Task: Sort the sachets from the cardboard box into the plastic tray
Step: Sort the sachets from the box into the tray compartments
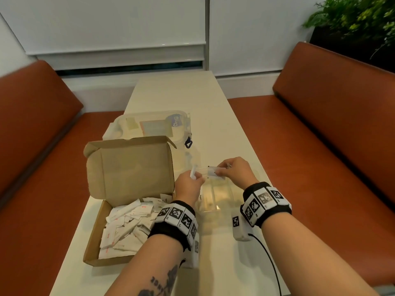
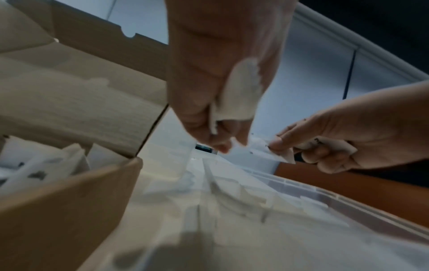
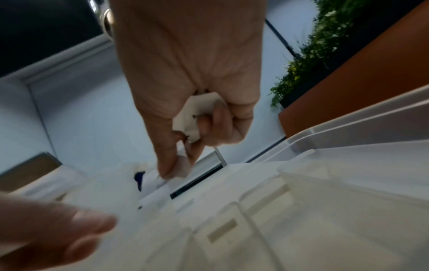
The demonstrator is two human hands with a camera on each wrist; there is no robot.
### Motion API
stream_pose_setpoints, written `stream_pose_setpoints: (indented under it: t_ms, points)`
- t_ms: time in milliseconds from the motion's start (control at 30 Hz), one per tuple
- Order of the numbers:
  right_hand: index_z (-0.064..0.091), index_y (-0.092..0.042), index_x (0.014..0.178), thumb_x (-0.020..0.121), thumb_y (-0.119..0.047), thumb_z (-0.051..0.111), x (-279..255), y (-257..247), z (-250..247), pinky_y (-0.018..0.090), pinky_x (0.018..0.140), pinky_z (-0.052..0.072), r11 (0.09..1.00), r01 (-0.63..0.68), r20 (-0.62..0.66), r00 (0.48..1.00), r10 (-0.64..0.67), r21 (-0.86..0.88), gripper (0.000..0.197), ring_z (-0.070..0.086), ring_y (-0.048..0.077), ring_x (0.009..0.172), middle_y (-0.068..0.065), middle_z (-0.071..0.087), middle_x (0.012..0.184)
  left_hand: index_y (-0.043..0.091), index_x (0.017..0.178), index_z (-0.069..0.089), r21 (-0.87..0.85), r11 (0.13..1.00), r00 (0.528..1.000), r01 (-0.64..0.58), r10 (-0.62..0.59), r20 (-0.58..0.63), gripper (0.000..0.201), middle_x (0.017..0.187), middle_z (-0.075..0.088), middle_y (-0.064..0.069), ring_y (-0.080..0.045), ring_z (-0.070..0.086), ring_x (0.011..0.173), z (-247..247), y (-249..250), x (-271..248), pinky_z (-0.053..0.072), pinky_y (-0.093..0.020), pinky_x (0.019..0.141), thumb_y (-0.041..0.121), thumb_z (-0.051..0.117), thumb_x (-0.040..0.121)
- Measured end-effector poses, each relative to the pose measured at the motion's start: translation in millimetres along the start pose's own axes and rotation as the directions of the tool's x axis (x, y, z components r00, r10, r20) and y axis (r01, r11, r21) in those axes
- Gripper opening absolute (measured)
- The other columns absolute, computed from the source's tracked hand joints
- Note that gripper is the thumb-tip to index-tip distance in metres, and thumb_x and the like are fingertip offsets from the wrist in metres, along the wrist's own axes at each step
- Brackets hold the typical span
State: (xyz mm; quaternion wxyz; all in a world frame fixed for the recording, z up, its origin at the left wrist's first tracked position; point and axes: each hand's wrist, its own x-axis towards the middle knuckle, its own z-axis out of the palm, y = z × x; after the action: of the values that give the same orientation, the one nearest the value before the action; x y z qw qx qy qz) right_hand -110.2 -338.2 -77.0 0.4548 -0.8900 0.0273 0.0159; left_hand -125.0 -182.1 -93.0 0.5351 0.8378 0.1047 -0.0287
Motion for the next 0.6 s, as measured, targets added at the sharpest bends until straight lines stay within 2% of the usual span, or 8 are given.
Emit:
stream_pose_setpoints:
  t_ms: [100, 200, 300, 400, 600]
  points:
    - [0.075, -0.01, 0.085, 0.078, -0.017, 0.072, 6, 8, 1, 0.023, 0.068, 0.043, 0.987, -0.084, -0.039, 0.996, 0.08, -0.136, 0.01, 0.058, 0.013, 0.08, 0.003, 0.07, 0.086, 0.003, 0.108, 0.057, 0.242, 0.967, 0.997, 0.08, -0.073, -0.038, 0.021, 0.106, 0.06, -0.012, -0.026, 0.059, 0.09, 0, -11, 2, 0.046, -0.03, 0.068, 0.006, 0.058, 0.088]
    - [0.076, -0.01, 0.086, 0.078, -0.016, 0.073, 11, 13, 7, 0.027, 0.07, 0.048, 0.958, -0.155, 0.005, 0.987, 0.161, -0.241, 0.01, 0.063, 0.017, 0.083, 0.005, 0.072, 0.09, 0.0, 0.107, 0.058, 0.378, 0.917, 0.991, 0.127, -0.137, -0.002, 0.019, 0.11, 0.062, -0.016, -0.031, 0.061, 0.1, 2, -18, 5, 0.046, -0.032, 0.073, 0.008, 0.056, 0.09]
    - [0.075, -0.012, 0.087, 0.079, -0.016, 0.072, 16, 15, 15, 0.027, 0.072, 0.049, 0.92, -0.172, 0.033, 0.98, 0.195, -0.351, 0.01, 0.065, 0.02, 0.089, 0.005, 0.072, 0.094, 0.001, 0.102, 0.061, 0.398, 0.909, 0.99, 0.123, -0.141, 0.018, 0.016, 0.106, 0.064, -0.016, -0.03, 0.061, 0.098, 3, -21, 7, 0.047, -0.031, 0.074, 0.011, 0.056, 0.091]
    - [0.073, -0.012, 0.093, 0.083, -0.016, 0.069, 19, 14, 21, 0.026, 0.073, 0.048, 0.879, -0.162, 0.008, 0.983, 0.186, -0.448, 0.012, 0.065, 0.022, 0.093, 0.006, 0.071, 0.098, 0.001, 0.1, 0.062, 0.417, 0.9, 0.988, 0.128, -0.153, 0.025, 0.013, 0.103, 0.065, -0.014, -0.027, 0.062, 0.095, 2, -20, 10, 0.043, -0.027, 0.068, 0.01, 0.057, 0.09]
    - [0.071, -0.011, 0.1, 0.088, -0.012, 0.061, 28, 14, 28, 0.029, 0.079, 0.052, 0.755, -0.065, 0.059, 0.989, 0.136, -0.652, 0.016, 0.062, 0.022, 0.099, 0.006, 0.069, 0.103, -0.001, 0.102, 0.064, 0.434, 0.892, 0.986, 0.127, -0.162, 0.045, 0.016, 0.105, 0.066, -0.015, -0.027, 0.062, 0.098, -1, -17, 12, 0.043, -0.025, 0.069, 0.007, 0.059, 0.09]
